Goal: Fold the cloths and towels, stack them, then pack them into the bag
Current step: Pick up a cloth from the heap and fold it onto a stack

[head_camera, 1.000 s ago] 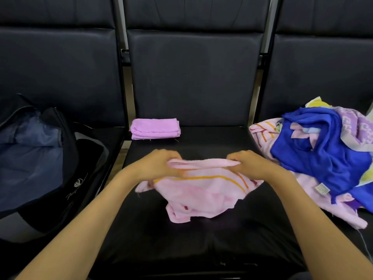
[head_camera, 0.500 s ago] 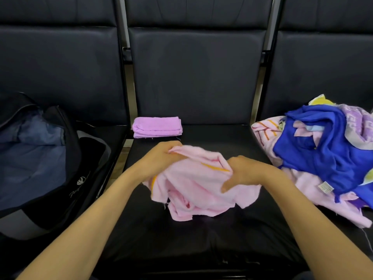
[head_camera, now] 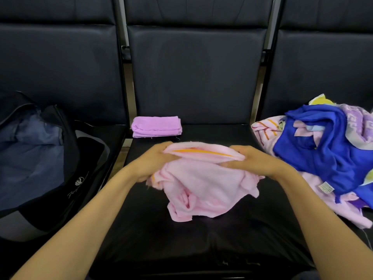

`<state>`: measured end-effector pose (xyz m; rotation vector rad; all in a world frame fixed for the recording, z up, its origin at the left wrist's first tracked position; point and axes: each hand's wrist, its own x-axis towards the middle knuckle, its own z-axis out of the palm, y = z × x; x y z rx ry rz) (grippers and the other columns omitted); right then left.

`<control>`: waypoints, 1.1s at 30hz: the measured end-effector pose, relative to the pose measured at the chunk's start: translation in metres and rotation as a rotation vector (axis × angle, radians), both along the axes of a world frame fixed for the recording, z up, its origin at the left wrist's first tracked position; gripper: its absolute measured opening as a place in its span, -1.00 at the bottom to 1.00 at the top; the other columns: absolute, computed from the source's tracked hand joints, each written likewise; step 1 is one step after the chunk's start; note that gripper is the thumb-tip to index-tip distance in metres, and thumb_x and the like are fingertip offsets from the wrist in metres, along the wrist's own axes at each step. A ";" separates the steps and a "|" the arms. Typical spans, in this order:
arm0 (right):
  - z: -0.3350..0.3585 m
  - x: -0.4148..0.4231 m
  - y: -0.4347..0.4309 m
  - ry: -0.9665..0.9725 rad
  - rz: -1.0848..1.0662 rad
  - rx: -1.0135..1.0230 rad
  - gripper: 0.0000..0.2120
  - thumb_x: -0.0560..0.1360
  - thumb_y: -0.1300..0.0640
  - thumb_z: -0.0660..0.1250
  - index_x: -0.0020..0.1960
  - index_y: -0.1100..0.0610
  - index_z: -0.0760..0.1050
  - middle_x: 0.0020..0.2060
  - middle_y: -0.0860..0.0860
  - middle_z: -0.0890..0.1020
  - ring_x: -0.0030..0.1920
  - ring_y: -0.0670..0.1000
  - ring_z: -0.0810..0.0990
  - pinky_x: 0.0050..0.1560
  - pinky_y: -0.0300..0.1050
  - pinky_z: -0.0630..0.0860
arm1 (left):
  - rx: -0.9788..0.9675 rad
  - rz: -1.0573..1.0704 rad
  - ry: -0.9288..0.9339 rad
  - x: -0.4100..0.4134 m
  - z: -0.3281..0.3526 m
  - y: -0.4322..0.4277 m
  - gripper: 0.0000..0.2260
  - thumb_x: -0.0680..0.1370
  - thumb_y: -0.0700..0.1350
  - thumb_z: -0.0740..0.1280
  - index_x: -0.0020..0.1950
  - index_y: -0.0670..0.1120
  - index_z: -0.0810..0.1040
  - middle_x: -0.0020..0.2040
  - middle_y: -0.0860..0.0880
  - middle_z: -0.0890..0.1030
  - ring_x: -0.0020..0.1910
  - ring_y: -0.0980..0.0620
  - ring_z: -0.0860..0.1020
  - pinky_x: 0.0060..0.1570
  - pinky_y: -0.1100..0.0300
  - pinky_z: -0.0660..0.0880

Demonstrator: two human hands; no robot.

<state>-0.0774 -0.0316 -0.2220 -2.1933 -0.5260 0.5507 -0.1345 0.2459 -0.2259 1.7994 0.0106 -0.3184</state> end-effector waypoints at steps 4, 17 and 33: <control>0.006 0.000 0.001 0.021 0.064 -0.175 -0.52 0.30 -0.01 0.56 0.17 -0.08 0.50 0.05 -0.15 0.61 0.06 -0.07 0.59 0.09 -0.09 0.56 | 0.056 -0.062 -0.084 0.002 0.012 0.002 -0.65 0.41 -0.05 0.50 0.18 0.10 0.57 0.06 0.13 0.67 0.07 0.14 0.62 0.12 0.15 0.54; -0.015 -0.003 0.010 -0.149 0.113 -0.535 -0.76 0.37 -0.01 0.47 -0.04 0.04 0.52 -0.10 -0.04 0.59 -0.09 0.00 0.57 -0.08 -0.10 0.55 | 0.115 -0.208 -0.040 -0.010 -0.004 -0.006 -0.64 0.42 0.11 0.36 0.21 0.17 0.54 0.14 0.13 0.63 0.13 0.11 0.60 0.15 0.08 0.53; 0.008 -0.013 0.026 -0.279 0.082 -0.752 -0.76 0.42 -0.04 0.41 0.04 0.01 0.52 -0.05 0.00 0.60 -0.09 0.04 0.58 -0.05 -0.05 0.57 | 0.794 -0.407 0.012 -0.005 0.004 0.006 -0.72 0.39 -0.01 0.51 -0.02 -0.15 0.61 -0.15 -0.01 0.64 -0.15 0.03 0.58 -0.09 0.15 0.53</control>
